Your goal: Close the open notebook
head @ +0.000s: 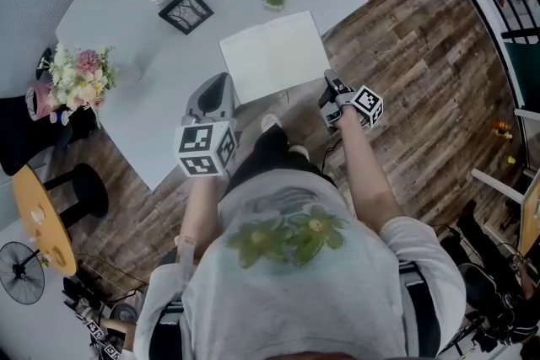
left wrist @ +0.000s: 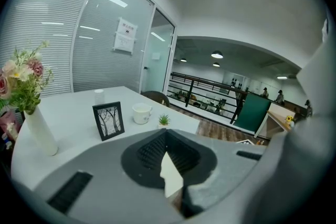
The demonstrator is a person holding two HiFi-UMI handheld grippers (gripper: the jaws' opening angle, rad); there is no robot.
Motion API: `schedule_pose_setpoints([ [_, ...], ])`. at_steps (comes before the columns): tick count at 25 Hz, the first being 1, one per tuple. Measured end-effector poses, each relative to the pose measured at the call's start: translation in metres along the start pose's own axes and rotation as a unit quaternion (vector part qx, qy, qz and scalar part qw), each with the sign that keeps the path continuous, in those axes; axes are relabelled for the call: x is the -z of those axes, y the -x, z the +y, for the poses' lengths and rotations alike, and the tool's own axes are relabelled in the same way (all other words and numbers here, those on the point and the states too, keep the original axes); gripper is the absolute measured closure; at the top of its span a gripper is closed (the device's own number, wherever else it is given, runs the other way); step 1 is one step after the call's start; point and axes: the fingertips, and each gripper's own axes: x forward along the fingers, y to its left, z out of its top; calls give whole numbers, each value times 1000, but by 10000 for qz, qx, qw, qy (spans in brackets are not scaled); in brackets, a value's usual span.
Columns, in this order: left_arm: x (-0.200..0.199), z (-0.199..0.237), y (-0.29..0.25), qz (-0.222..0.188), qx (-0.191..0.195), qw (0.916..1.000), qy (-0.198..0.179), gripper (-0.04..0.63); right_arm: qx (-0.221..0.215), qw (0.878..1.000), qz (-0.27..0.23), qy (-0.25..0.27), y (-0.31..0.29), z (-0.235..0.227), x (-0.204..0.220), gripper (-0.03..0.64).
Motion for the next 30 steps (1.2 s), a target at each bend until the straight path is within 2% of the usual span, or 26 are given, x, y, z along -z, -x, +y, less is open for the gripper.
schedule_pose_setpoints([
  [12,2,-7,9,-120,-41,9999,57,594,-45,9984,-30,555,13,26,3,575],
  [23,2,-12,19,-268,-94,9993,239,594,-49,9924,301,1190,16,53,11,578],
  [30,2,-15,30,-382,-167,9987,296,594,-134,9897,393,1372,22,66,16,578],
])
